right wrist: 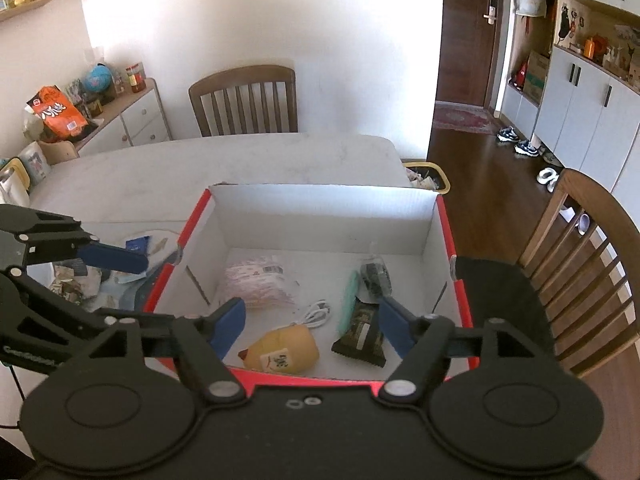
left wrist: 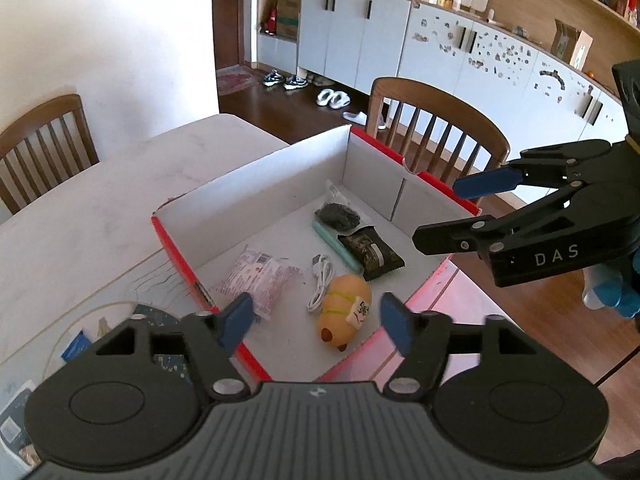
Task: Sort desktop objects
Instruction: 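Withdraw both tools from the box back toward the table items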
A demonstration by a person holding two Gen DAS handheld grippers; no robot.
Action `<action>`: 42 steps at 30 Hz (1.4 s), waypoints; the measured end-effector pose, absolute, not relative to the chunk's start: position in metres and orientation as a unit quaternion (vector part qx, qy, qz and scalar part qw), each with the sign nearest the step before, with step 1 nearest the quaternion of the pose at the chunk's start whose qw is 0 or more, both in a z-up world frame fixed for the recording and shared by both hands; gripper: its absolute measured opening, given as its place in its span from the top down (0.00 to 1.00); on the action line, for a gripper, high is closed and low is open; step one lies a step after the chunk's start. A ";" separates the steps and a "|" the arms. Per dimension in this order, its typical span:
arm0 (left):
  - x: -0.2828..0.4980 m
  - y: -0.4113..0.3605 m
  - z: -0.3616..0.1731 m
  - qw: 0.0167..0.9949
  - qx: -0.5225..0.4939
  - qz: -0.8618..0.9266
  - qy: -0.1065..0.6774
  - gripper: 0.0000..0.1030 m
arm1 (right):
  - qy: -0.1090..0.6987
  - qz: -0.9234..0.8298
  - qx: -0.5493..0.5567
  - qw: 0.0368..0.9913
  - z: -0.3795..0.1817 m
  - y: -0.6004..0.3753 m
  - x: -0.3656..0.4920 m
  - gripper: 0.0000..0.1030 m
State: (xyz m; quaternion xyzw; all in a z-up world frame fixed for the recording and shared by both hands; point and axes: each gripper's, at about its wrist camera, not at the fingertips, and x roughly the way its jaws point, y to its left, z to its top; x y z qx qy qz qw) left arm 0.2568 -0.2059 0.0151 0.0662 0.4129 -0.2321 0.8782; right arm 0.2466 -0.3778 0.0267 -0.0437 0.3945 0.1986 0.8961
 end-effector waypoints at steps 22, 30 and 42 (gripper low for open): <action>0.198 -0.147 0.009 0.902 0.034 -0.217 0.372 0.00 | 0.347 0.183 -0.025 0.920 0.023 -0.349 0.203 0.05; 0.181 -0.105 0.008 0.906 0.028 -0.213 0.365 0.00 | 0.340 0.169 -0.014 0.925 0.022 -0.314 0.191 0.05; 0.161 -0.030 0.004 0.910 0.022 -0.199 0.363 0.00 | 0.340 0.180 -0.017 0.923 0.024 -0.242 0.179 0.05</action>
